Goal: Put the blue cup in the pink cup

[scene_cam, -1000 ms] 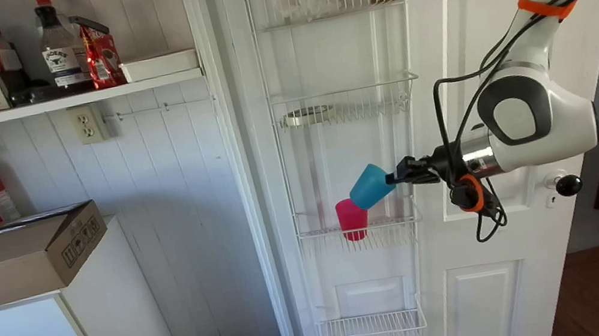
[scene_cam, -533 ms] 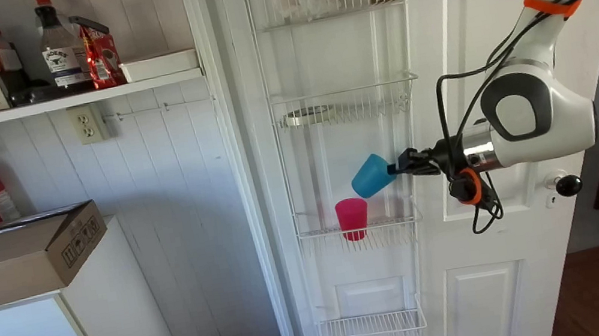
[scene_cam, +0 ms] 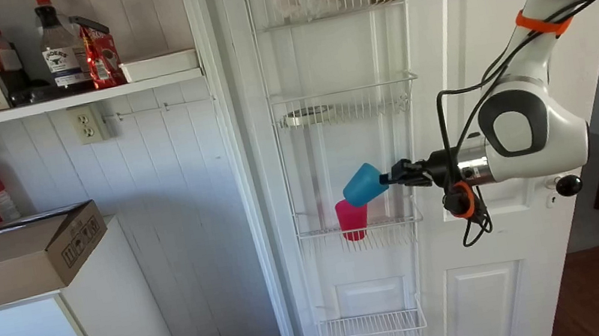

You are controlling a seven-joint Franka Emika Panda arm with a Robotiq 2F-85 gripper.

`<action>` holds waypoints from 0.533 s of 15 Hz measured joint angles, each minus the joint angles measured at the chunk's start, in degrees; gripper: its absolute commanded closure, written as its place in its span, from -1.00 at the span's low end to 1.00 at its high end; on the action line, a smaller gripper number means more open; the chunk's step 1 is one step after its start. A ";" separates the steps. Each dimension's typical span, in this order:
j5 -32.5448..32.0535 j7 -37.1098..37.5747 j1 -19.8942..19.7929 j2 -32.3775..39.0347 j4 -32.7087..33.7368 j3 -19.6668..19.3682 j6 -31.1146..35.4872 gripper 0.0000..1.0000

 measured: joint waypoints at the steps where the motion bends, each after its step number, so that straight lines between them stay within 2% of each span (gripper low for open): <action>1: 0.00 0.00 0.00 0.40 0.22 0.00 0.00 0.98; 8: 0.00 0.00 0.24 1.47 2.09 -0.01 3.39 0.98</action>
